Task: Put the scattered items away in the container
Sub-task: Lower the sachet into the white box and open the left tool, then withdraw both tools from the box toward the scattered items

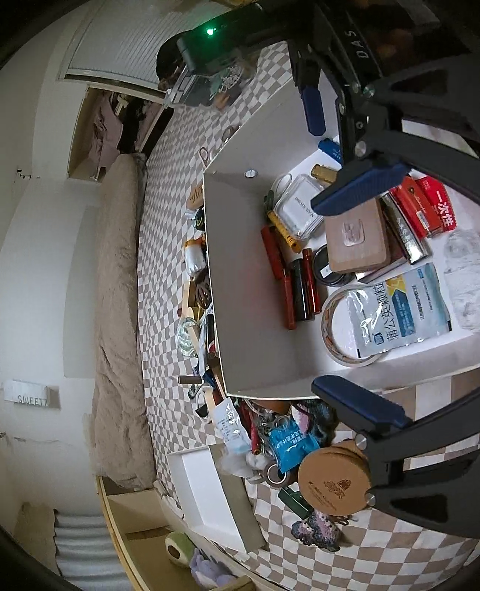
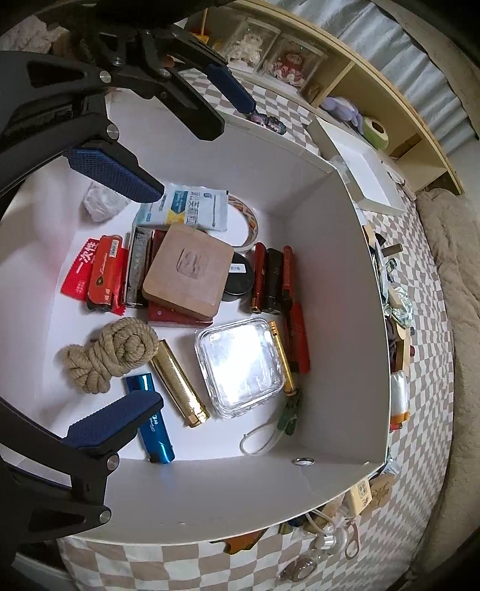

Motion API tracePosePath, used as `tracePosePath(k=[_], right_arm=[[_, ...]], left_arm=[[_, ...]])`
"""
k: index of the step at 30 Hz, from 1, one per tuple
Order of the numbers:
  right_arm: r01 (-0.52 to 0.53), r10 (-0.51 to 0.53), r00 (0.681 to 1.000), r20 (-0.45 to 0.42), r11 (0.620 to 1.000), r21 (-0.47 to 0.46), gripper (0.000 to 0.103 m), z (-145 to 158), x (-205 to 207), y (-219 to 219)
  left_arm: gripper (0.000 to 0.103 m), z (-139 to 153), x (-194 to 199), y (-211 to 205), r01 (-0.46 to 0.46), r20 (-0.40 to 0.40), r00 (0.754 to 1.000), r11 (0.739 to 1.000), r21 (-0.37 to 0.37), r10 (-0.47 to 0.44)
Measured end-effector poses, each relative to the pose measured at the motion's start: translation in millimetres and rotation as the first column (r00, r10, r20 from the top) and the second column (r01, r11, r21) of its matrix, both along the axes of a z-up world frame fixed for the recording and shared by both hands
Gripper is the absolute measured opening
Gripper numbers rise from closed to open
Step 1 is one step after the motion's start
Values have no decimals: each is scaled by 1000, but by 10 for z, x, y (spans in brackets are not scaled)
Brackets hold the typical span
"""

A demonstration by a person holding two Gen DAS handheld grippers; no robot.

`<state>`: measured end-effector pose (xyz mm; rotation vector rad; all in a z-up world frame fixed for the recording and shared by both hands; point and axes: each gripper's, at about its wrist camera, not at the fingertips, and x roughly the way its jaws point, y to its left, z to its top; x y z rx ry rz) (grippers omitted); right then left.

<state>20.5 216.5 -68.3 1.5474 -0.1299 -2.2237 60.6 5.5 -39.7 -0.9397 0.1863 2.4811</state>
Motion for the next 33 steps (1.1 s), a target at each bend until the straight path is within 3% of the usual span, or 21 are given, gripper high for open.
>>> tracePosePath(k=[15, 18, 33], right_arm=[[24, -24, 999, -39, 1000, 9, 101, 42, -18, 110], [19, -19, 998, -53, 1000, -4, 101, 76, -20, 131], [18, -5, 974, -228, 998, 52, 101, 313, 26, 235]], left_arm=[[89, 59, -27, -13, -24, -8, 1000, 1000, -3, 24], [94, 91, -32, -8, -16, -2, 1000, 1000, 8, 16], [103, 238, 45, 158, 1, -30, 1000, 1000, 20, 0]])
